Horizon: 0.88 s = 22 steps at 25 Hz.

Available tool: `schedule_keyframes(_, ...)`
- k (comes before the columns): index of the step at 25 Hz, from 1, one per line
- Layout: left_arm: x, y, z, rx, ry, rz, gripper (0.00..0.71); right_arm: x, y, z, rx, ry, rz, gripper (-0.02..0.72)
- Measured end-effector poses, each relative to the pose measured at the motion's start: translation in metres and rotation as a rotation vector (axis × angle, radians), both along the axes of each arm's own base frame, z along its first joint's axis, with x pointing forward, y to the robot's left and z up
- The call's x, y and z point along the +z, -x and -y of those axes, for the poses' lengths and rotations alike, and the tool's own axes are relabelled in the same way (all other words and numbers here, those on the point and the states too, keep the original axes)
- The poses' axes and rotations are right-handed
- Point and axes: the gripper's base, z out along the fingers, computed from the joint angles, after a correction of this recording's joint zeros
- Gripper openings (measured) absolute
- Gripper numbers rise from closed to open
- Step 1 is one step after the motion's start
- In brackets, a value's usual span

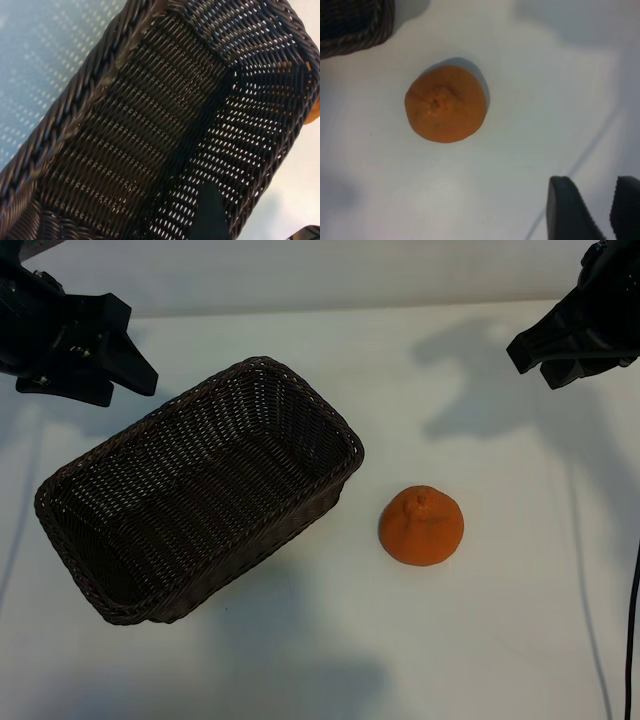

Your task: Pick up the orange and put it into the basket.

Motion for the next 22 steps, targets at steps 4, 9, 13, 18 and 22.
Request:
schedule_keyframes(4, 0.0, 0.0, 0.0, 0.0, 0.0, 0.0, 0.56, 0.0, 0.0, 0.0, 0.0, 0.0, 0.0, 0.255)
schedule_keyframes(9, 0.0, 0.0, 0.0, 0.0, 0.0, 0.0, 0.56, 0.0, 0.0, 0.0, 0.0, 0.0, 0.0, 0.255)
schedule_keyframes(13, 0.0, 0.0, 0.0, 0.0, 0.0, 0.0, 0.56, 0.0, 0.0, 0.0, 0.0, 0.0, 0.0, 0.255)
schedule_keyframes(18, 0.0, -0.0002, 0.0, 0.001, 0.0, 0.002, 0.56, 0.0, 0.0, 0.0, 0.0, 0.0, 0.0, 0.255)
schedule_keyframes(22, 0.0004, -0.0039, -0.0005, 0.021, -0.002, 0.038, 0.56, 0.0, 0.0, 0.0, 0.0, 0.0, 0.0, 0.255)
